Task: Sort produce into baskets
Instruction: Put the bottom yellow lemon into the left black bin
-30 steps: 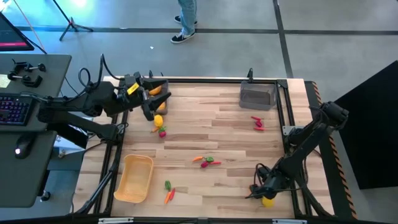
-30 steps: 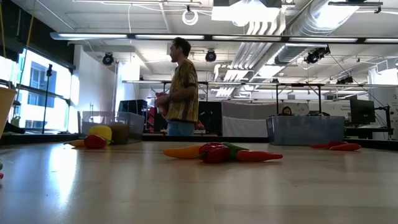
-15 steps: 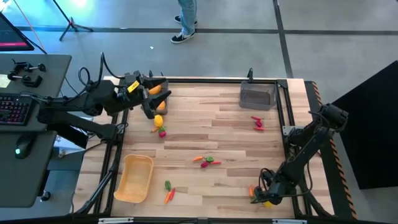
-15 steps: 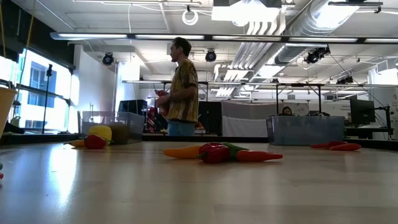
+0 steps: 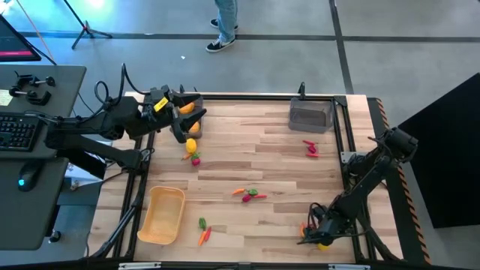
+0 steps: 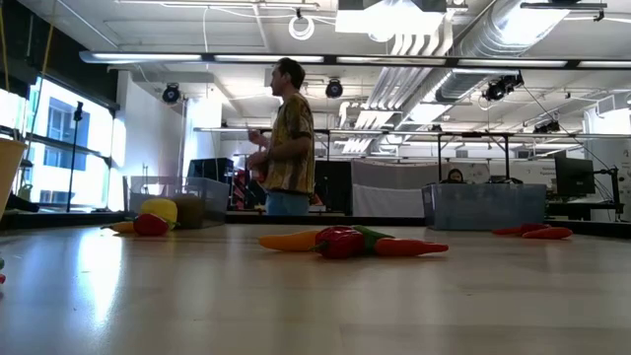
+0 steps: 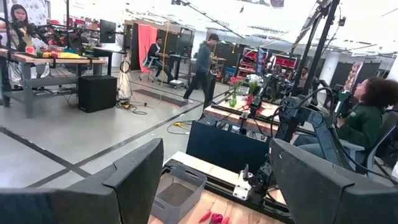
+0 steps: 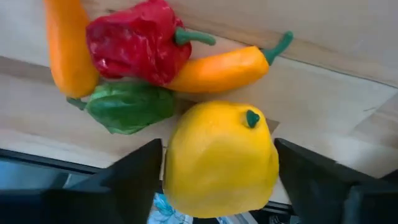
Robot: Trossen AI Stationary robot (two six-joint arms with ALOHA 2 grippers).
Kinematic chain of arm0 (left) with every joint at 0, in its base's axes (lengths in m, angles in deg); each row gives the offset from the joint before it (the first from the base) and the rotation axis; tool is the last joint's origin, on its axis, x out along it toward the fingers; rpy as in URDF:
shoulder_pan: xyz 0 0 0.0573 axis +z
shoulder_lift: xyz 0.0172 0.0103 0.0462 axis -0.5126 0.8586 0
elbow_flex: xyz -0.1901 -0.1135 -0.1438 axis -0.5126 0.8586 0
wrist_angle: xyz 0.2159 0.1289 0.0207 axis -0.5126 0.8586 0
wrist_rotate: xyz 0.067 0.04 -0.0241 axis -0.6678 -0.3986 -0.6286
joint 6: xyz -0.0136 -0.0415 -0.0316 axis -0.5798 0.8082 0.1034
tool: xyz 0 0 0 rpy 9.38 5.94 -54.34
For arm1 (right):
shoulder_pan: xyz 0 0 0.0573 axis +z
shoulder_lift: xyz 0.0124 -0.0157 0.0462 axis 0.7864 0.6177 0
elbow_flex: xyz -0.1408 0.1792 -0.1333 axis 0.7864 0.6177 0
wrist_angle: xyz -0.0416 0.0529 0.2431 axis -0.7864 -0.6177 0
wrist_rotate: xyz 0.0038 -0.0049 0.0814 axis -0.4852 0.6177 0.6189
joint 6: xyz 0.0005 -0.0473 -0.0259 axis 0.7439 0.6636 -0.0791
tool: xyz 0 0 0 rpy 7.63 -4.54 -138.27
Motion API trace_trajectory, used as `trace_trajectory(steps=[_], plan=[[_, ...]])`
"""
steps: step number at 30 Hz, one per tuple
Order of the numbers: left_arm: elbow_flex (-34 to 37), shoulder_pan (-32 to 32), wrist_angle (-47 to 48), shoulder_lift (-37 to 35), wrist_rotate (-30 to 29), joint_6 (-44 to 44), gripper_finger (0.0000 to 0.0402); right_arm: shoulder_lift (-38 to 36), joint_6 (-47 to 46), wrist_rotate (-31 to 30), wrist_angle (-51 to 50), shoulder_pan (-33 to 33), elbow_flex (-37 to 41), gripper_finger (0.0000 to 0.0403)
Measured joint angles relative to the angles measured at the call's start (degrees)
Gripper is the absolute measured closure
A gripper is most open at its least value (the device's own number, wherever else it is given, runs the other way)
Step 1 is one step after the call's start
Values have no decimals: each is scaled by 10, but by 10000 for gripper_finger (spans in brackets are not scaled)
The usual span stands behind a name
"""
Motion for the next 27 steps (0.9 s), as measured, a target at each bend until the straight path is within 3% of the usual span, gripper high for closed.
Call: trace_trajectory(steps=[7,10,13,16,18,22,27], plan=[[0,0,-28,0,0,-9,123,-70,90,14,19,10,0,262],[0,0,-52,0,0,-23,123,-130,107,5,-11,12,0,265],[0,0,-68,-1,11,-27,123,-198,124,-94,-30,-17,0,265],[0,0,-78,-2,14,-26,123,-253,188,-219,-24,-79,0,262],[0,-1,-77,-3,15,-22,123,-272,259,-263,-5,-140,0,256],[0,-2,-78,-4,16,11,123,-248,446,-229,71,-286,0,256],[0,-2,-77,-4,30,40,123,-142,653,-138,244,-448,0,259]])
